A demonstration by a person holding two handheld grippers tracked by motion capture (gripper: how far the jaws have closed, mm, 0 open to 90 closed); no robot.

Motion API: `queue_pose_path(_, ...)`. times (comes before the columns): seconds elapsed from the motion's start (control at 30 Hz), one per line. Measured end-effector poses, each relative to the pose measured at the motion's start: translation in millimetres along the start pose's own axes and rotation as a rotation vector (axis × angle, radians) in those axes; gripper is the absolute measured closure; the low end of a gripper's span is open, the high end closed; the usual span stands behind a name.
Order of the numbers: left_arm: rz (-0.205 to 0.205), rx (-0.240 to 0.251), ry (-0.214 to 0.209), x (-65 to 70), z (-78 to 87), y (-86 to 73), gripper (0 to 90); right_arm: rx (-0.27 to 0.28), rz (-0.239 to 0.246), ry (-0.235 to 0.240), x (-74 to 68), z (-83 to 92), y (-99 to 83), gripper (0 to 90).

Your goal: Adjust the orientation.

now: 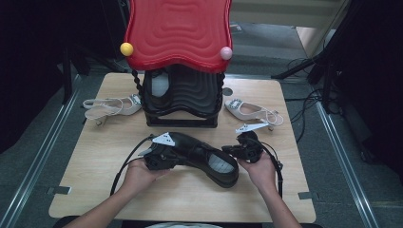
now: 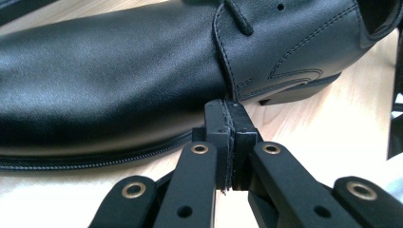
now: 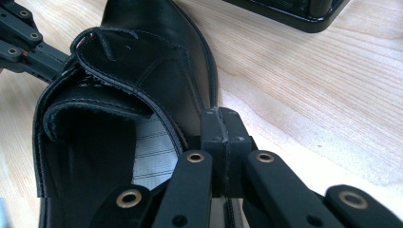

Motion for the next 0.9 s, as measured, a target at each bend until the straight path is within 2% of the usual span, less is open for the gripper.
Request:
queue_pose_path(0.1,0.02,0.002,-0.008,-2.8,0.0,1.0,89.9,-0.005,-0.031,0.05,-2.1,-0.1,-3.2,90.0)
queue_pose_path(0.17,0.028,-0.001,-0.013,-5.2,0.5,1.7,89.9,-0.002,-0.048,0.065,-3.8,-0.1,-4.7,90.0)
queue_pose_path(0.4,0.078,0.002,-0.027,-16.7,3.7,3.8,89.8,0.008,-0.057,0.103,-16.7,-2.4,-9.2,90.0)
queue_pose_path(0.5,0.097,0.005,-0.032,-21.3,4.6,5.0,89.9,0.033,-0.068,0.13,-23.2,-4.5,-12.4,90.0)
queue_pose_path(0.6,0.108,0.004,-0.045,-23.1,3.9,5.8,89.9,0.059,-0.048,0.123,-28.1,-5.1,-14.9,90.0)
queue_pose_path(0.73,0.094,-0.006,-0.033,-22.5,1.8,8.4,89.9,0.1,-0.036,0.098,-31.4,-4.8,-18.6,90.0)
queue_pose_path(0.9,0.106,0.0,-0.042,-25.2,-0.7,11.4,89.9,0.128,-0.049,0.123,-34.4,-4.5,-23.8,90.0)
Point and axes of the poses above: each handheld gripper's, and its own axes: z roughly backward along the jaws, y roughly out of its top, x roughly to its right, the point moved 5 cm from there along -z, roughly forward along the jaws, and after that the axes turned 10 degrees about z, right-handed, at the moved point
